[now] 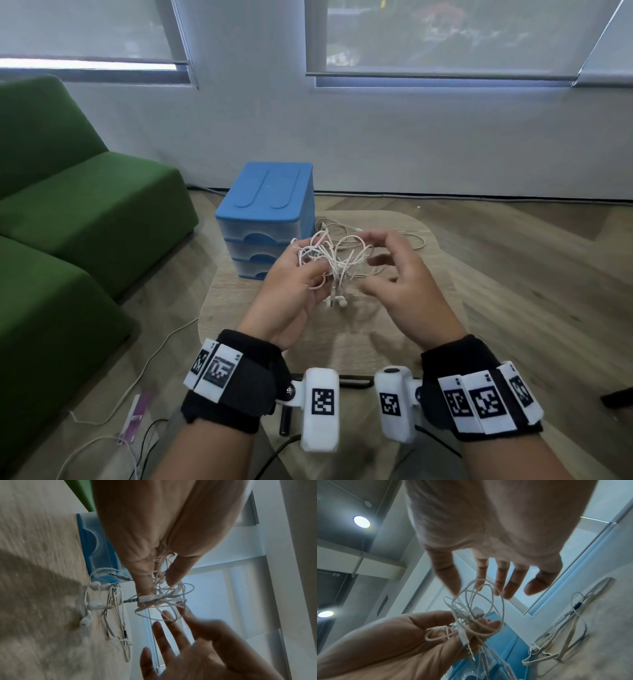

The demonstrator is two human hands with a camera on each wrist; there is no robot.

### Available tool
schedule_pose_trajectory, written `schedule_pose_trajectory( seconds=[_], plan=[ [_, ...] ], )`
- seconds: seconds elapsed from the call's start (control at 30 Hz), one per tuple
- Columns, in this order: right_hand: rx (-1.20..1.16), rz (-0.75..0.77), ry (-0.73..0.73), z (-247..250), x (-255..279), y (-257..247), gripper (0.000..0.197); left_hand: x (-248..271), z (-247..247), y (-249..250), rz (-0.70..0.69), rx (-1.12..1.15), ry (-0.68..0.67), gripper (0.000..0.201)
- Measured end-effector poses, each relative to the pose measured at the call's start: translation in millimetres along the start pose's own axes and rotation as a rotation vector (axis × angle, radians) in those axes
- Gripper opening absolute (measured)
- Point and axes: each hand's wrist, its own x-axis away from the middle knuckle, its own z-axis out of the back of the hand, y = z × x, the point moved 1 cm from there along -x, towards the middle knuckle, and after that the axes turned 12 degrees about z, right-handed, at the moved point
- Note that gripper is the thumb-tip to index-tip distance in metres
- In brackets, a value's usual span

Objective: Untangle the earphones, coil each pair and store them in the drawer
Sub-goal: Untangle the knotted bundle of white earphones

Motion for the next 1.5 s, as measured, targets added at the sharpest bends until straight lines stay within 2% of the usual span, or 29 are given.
schedule_pose_trajectory(
  seconds=[0.07,0.1,0.27,0.47,0.67,0.8,0.9,1.0,1.1,1.23,1.37,1.5],
  plan=[
    [0.013,0.043,-0.099,-5.8,1.6,-4.1,0.055,0.0,-1.7,0.2,0.006,-0.012,-0.01,0.031],
    [0.027,0.057,-0.095,-8.4,1.1,-3.7,0.054,0.4,-2.9,0.4,0.013,-0.014,-0.019,0.031],
    [-0.092,0.02,0.062,-3.5,-4.1,6.7,0.028,5.2,-3.0,2.3,0.042,0.021,-0.054,0.036],
    [-0.359,-0.052,0.106,8.5,0.0,10.2,0.03,5.2,2.3,-0.1,0.029,-0.029,-0.095,0.038],
    [-0.415,-0.104,0.082,11.6,2.7,12.5,0.029,2.3,7.3,-5.8,-0.022,-0.147,0.008,0.03],
    [-0.334,-0.119,0.108,9.3,2.8,13.6,0.014,4.1,9.3,-5.4,-0.023,-0.233,0.03,0.025],
    [-0.319,-0.133,0.141,7.7,2.9,16.0,0.009,6.7,10.0,-3.1,-0.014,-0.219,-0.031,0.041],
    [-0.337,-0.149,0.173,6.4,2.7,17.3,0.006,7.8,11.9,-4.3,-0.088,-0.418,-0.041,0.062],
    [-0.386,-0.154,0.158,5.6,2.0,14.5,0.007,7.5,10.9,-5.7,-0.153,-0.445,-0.004,0.046],
    [-0.517,-0.223,0.17,8.3,1.4,10.7,0.013,6.9,12.2,-4.0,-0.15,-0.395,0.006,0.022],
    [-0.582,-0.239,0.162,8.9,2.1,9.4,0.022,10.4,9.9,-0.6,-0.092,-0.271,-0.011,0.019],
    [-0.642,-0.241,0.147,8.6,1.2,8.3,0.016,14.2,4.8,2.3,-0.052,-0.205,-0.032,0.023]
  ],
)
